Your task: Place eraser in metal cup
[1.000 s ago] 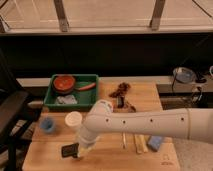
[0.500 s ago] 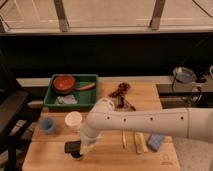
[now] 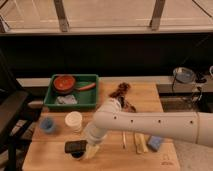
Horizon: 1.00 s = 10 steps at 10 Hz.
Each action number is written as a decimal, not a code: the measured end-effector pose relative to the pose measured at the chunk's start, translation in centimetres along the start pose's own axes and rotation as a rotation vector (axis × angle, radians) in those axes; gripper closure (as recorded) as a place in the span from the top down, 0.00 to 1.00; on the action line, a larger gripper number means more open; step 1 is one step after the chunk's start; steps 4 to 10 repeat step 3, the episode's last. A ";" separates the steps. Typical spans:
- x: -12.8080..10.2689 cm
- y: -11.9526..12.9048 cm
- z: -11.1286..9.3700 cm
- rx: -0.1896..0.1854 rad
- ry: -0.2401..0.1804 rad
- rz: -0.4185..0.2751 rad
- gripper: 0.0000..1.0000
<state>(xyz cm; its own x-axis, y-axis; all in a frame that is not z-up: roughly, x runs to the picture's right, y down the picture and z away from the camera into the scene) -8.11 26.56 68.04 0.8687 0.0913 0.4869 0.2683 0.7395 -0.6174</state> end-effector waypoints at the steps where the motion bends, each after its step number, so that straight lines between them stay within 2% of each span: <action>1: 1.4 -0.1 -1.1 0.017 0.008 0.024 0.61; 10: 1.4 -0.1 -1.2 0.017 0.009 0.025 0.61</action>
